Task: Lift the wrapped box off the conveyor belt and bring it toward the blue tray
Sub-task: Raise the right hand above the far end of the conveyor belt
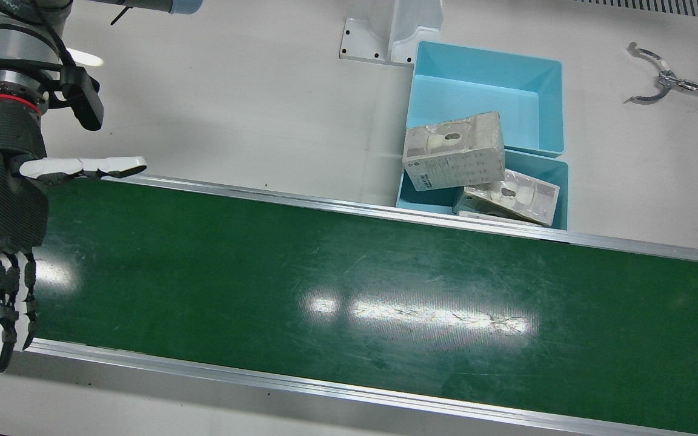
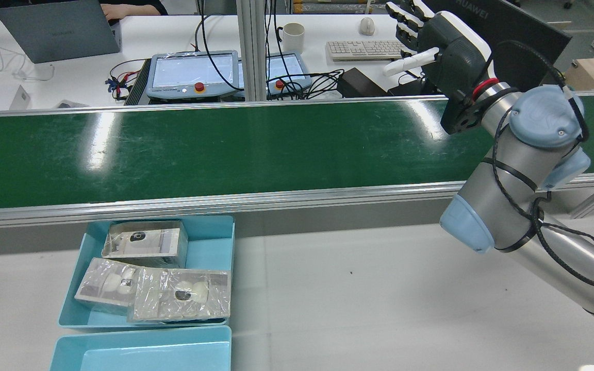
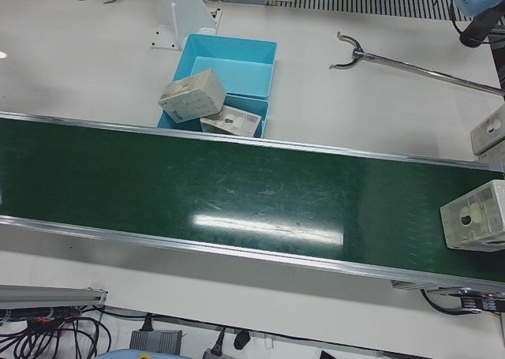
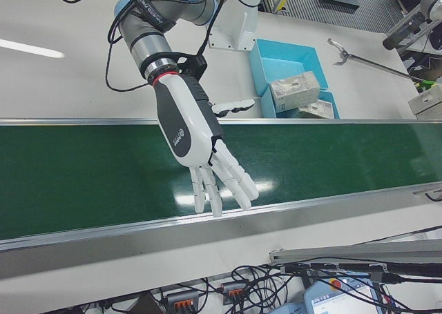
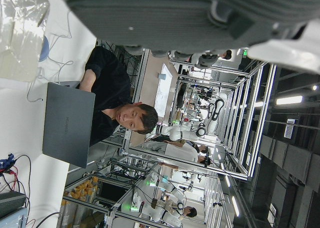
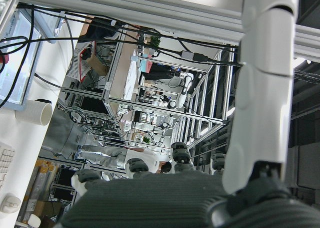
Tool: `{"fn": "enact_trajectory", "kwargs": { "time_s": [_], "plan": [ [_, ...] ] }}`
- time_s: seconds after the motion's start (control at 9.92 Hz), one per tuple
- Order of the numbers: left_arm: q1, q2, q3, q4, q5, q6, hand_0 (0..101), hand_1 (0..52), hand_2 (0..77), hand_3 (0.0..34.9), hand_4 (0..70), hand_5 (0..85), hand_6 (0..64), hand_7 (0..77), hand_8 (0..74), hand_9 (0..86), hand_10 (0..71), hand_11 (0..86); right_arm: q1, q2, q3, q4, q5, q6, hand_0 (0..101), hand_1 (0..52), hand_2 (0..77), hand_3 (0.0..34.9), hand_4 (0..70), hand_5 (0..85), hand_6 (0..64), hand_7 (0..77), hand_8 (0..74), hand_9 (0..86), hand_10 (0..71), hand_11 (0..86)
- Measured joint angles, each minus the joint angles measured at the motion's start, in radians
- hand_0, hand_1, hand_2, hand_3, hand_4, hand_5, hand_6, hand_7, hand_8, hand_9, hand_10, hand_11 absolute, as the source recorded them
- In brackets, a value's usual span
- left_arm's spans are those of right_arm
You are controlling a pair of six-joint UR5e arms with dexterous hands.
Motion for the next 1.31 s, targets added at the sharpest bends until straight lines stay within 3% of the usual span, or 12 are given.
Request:
{"fn": "enact_trajectory", "kwargs": {
  "time_s": [0.1,0.2,0.5,0.61,0.71,1.01,1.31],
  "plan": [
    [0.0,0.0,0.0,0.0,0.0,0.0,0,0.0,0.5,0.0,0.0,1.1,0.0,0.5,0.0,0.0,0.0,0.0,0.007,0.0,-0.002,0.0,0.0,0.012,50,15.3,4.4,29.9,0.0,1.1,0.0,0.0,0.0,1.6,0.0,1.1],
    [0.0,0.0,0.0,0.0,0.0,0.0,0,0.0,1.1,0.0,0.0,1.1,0.0,0.0,0.0,0.0,0.0,0.0,0.005,-0.001,-0.001,0.0,0.0,0.02,47,12.5,2.2,30.1,0.0,0.5,0.0,0.5,1.6,1.6,0.0,1.1],
    [0.0,0.0,0.0,0.0,0.0,0.0,0,0.0,0.5,0.0,0.0,1.1,0.0,0.0,0.0,0.0,0.0,0.0,-0.008,-0.001,0.009,0.001,-0.001,0.028,47,12.0,3.8,29.7,0.0,0.5,0.0,0.0,1.6,1.6,0.0,1.1],
    [0.0,0.0,0.0,0.0,0.0,0.0,0,0.0,0.5,0.0,0.0,1.1,0.0,0.0,0.0,0.0,0.0,0.0,-0.009,-0.003,0.016,0.002,-0.003,0.029,47,12.0,6.5,21.9,0.0,0.5,0.0,0.0,1.6,1.6,0.0,1.1],
    [0.0,0.0,0.0,0.0,0.0,0.0,0,0.0,0.5,0.0,0.0,1.1,0.0,0.0,0.0,0.0,0.0,0.0,-0.008,-0.011,0.034,0.003,-0.006,0.029,47,11.5,6.5,21.6,0.0,1.1,0.0,0.0,1.6,1.6,0.0,1.1],
    [0.0,0.0,0.0,0.0,0.0,0.0,0,0.0,0.5,0.0,0.0,1.1,0.0,0.5,0.0,0.0,0.5,0.0,0.016,-0.097,0.128,-0.002,-0.025,0.027,47,12.0,6.0,21.1,0.0,0.5,0.0,0.0,2.2,1.6,0.0,1.1],
    [0.0,0.0,0.0,0.0,0.0,0.0,0,0.0,1.1,0.0,0.0,1.1,0.0,0.0,0.0,0.0,0.0,0.0,0.096,-0.173,0.184,-0.003,-0.087,0.031,46,10.9,4.9,21.9,0.0,1.1,0.0,0.0,1.6,1.1,0.0,1.1]
  ]
}}
